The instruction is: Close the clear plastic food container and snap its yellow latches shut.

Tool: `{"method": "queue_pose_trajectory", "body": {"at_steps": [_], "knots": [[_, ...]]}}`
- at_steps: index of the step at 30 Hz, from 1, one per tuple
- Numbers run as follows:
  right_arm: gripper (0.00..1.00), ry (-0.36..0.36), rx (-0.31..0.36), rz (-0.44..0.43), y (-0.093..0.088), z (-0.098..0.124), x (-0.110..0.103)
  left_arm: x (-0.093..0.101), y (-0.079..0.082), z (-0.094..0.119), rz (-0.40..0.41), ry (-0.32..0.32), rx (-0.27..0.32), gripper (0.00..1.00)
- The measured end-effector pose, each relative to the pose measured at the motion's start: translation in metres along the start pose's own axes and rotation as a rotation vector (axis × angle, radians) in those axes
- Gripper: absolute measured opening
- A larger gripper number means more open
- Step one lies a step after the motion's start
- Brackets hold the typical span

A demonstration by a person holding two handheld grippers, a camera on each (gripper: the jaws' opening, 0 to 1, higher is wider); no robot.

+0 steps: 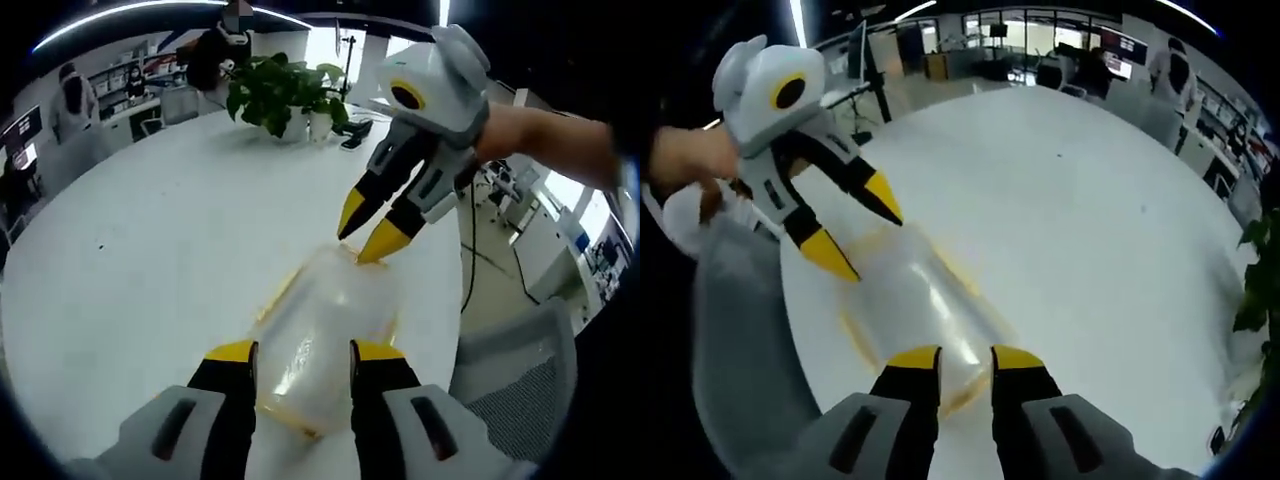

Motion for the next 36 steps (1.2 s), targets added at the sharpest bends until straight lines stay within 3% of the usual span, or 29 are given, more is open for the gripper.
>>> {"method": "queue_pose_trajectory", "body": {"at_steps": [22, 36], "knots": [[0.14, 0.064, 0.011, 0.063, 0.021, -0.021, -0.014, 0.019, 0.005, -0.020, -0.118, -0.070, -0.021, 0.31], [0.14, 0.072, 0.020, 0.083, 0.035, -0.029, -0.015, 0.025, 0.006, -0.024, -0.111, -0.095, -0.017, 0.27]]}}
Point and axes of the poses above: the point that each gripper's makers call its tool centre point, and the gripper's own axes: z roughly backward along the fingers, x roughly to its right, y roughly out of its top, the point moved 4 cm from there along z, roughly backward along the fingers, and after that the axes turned 7 degrees about -x, right-handed, at the moved point
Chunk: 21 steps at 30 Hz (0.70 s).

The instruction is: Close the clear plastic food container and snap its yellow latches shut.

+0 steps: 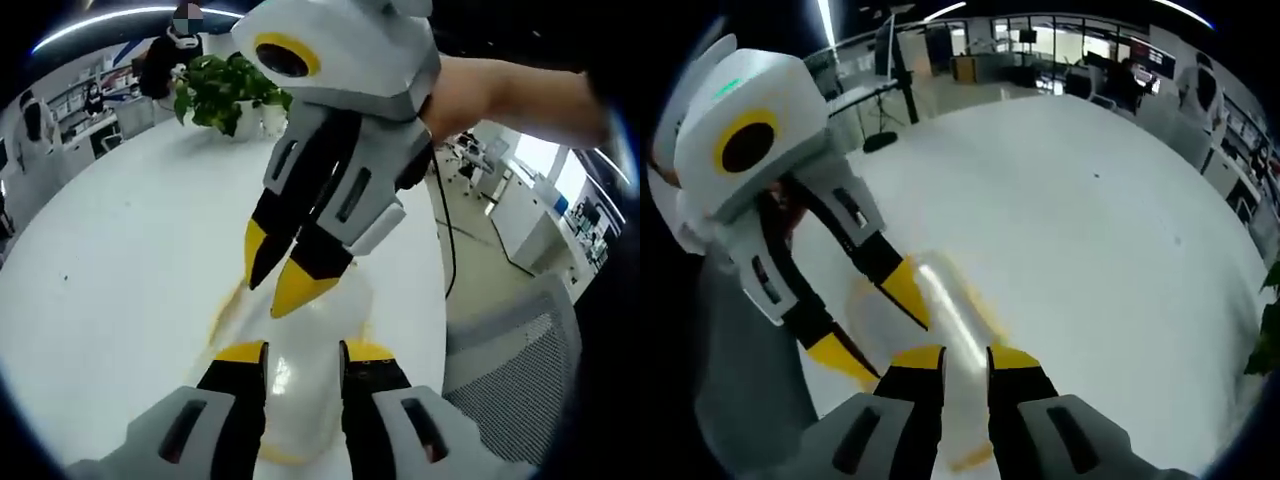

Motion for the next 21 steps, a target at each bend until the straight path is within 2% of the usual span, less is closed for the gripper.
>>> {"method": "queue_pose_trajectory", "body": {"at_steps": [7, 9, 12, 21], "knots": [[0.14, -0.009, 0.001, -0.008, 0.004, -0.006, 0.005, 0.004, 0.001, 0.003, -0.011, 0.006, 0.007, 0.30], [0.14, -0.010, -0.004, -0.011, 0.005, -0.008, 0.006, 0.009, -0.003, 0.000, -0.006, -0.001, -0.015, 0.33], [0.14, -0.010, -0.011, -0.015, 0.006, -0.011, 0.008, 0.019, -0.006, -0.003, -0.034, -0.008, -0.027, 0.33], [0.17, -0.009, -0.005, -0.024, 0.012, -0.012, 0.013, 0.026, -0.011, -0.008, -0.282, 0.142, -0.091, 0.42]]}}
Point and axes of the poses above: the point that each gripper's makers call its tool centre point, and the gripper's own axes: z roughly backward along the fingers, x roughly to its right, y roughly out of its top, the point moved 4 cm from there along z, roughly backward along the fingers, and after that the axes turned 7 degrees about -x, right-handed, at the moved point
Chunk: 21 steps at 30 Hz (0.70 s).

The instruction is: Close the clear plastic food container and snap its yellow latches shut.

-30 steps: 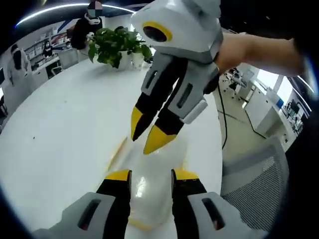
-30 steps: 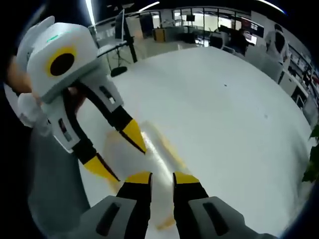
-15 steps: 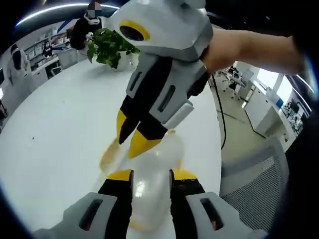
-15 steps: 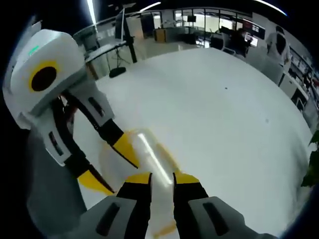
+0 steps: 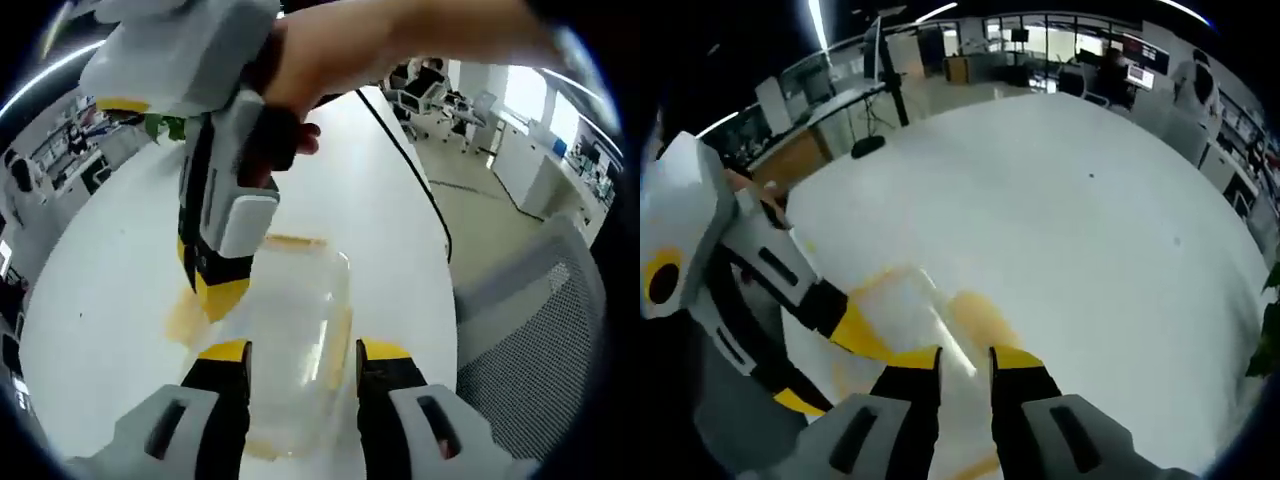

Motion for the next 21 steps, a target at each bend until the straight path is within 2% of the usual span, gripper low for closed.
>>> {"method": "queue_pose_trajectory", "body": {"at_steps": [2, 7, 15, 19, 21], "knots": [[0.18, 0.001, 0.002, 0.001, 0.001, 0.001, 0.003, 0.002, -0.002, -0.003, -0.030, 0.022, -0.016, 0.43], [0.22, 0.030, -0.019, 0.031, 0.004, 0.000, 0.002, 0.007, -0.002, -0.005, -0.030, 0.019, -0.014, 0.43], [0.27, 0.078, -0.091, 0.118, 0.006, -0.007, 0.000, 0.001, 0.002, -0.007, -0.081, 0.054, -0.029, 0.44], [0.27, 0.107, -0.149, 0.164, 0.003, -0.012, -0.002, 0.002, -0.002, -0.012, -0.087, 0.061, -0.047, 0.44], [0.27, 0.141, -0.158, 0.154, 0.004, -0.012, -0.002, 0.000, -0.001, -0.012, -0.089, 0.074, -0.048, 0.46]]}}
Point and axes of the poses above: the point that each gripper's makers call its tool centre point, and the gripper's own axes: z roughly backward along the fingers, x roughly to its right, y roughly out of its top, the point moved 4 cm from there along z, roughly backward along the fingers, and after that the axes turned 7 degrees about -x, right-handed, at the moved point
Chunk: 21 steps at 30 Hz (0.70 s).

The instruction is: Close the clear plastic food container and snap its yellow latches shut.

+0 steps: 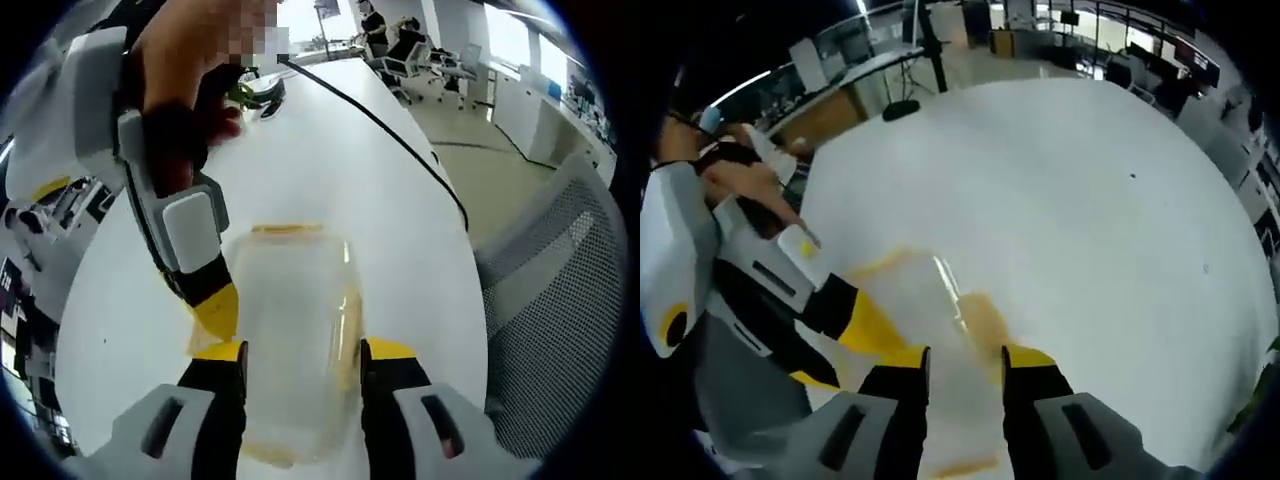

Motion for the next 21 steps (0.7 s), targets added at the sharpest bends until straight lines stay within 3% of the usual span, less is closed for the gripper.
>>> {"method": "queue_pose_trajectory", "body": {"at_steps": [13, 21], "knots": [[0.27, 0.157, -0.065, -0.016, 0.004, -0.007, 0.006, 0.000, 0.001, -0.005, -0.055, 0.031, -0.014, 0.47], [0.26, 0.213, -0.141, -0.015, 0.007, -0.011, 0.007, 0.000, 0.001, -0.005, -0.036, 0.036, -0.040, 0.46]]}}
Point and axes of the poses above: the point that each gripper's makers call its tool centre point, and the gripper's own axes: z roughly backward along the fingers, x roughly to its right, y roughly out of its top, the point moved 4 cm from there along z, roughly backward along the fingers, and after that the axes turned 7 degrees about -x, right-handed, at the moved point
